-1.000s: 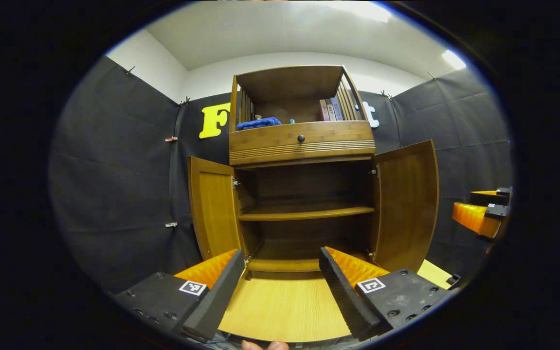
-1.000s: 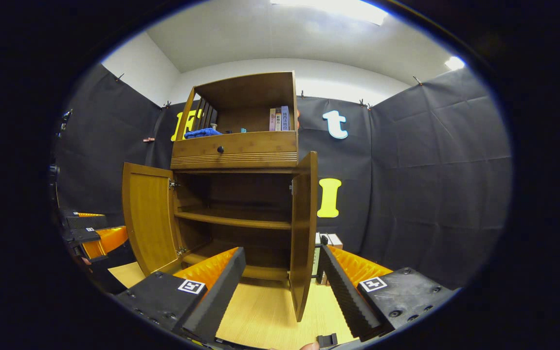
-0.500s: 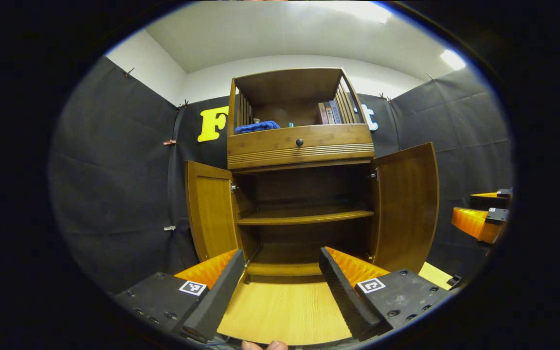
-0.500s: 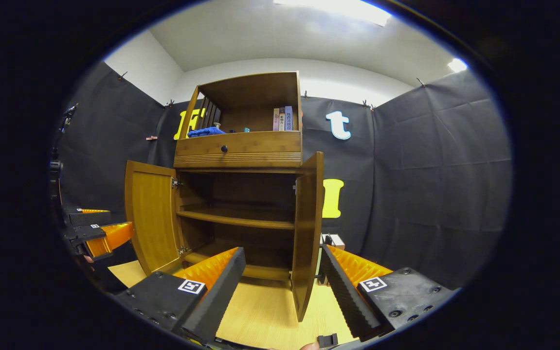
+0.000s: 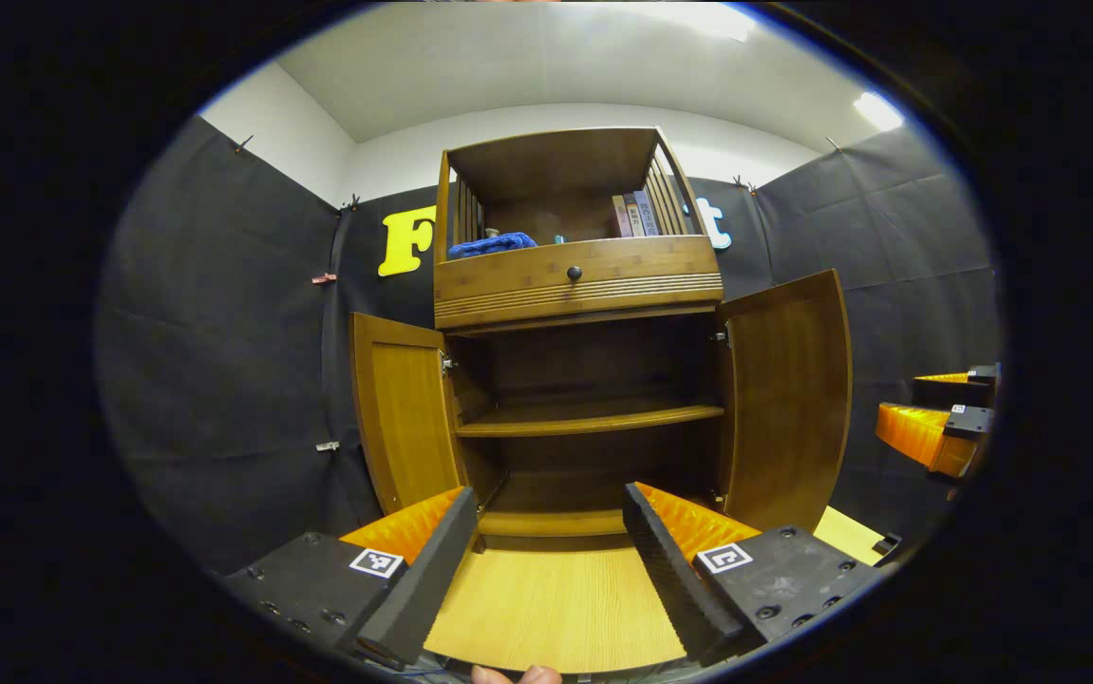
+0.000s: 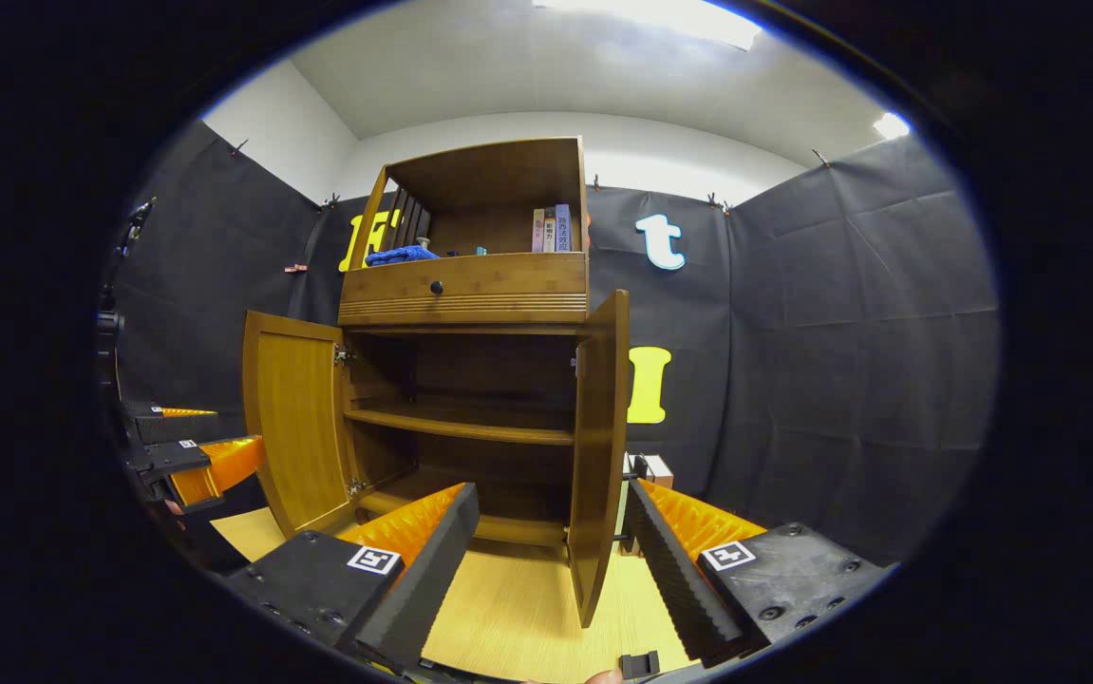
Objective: Open the right door of the double-door shoe cabinet with the right hand, and open the left door with the left hand.
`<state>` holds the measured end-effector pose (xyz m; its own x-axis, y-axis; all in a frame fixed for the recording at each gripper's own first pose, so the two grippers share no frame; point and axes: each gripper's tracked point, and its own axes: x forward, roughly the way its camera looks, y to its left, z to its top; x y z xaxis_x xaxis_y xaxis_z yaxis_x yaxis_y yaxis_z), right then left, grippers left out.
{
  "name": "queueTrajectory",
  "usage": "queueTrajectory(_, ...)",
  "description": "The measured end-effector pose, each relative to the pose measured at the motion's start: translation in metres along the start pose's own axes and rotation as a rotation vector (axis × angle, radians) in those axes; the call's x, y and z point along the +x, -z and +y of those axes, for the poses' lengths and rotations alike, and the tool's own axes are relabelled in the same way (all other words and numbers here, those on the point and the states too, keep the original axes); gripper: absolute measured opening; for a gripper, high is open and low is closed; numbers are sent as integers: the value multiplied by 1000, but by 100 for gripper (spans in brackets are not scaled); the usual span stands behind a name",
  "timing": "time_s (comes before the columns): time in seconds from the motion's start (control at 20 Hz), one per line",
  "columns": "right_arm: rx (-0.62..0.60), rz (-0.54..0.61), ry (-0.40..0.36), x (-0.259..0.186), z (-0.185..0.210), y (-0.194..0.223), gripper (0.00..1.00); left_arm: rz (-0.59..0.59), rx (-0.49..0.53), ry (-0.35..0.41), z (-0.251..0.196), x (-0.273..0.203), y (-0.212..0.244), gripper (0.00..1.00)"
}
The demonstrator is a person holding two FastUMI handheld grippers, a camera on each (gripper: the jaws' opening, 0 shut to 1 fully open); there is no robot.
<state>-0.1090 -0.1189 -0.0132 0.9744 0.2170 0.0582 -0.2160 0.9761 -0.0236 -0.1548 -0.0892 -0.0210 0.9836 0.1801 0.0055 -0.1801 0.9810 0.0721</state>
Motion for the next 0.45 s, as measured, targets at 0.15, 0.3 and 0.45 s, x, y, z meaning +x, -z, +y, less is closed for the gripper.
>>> queueTrajectory(0.15, 5, 0, 1, 1, -2, 1, 99, -2, -5, 7, -5, -1, -1, 99)
queueTrajectory(0.3, 10, -2, 0, 2, -3, 0, 99, -2, -4, 11, -7, -1, -2, 99)
queueTrajectory(0.45, 9, -6, 0, 3, -3, -1, 96, -2, 3, 14, -9, 1, -1, 99)
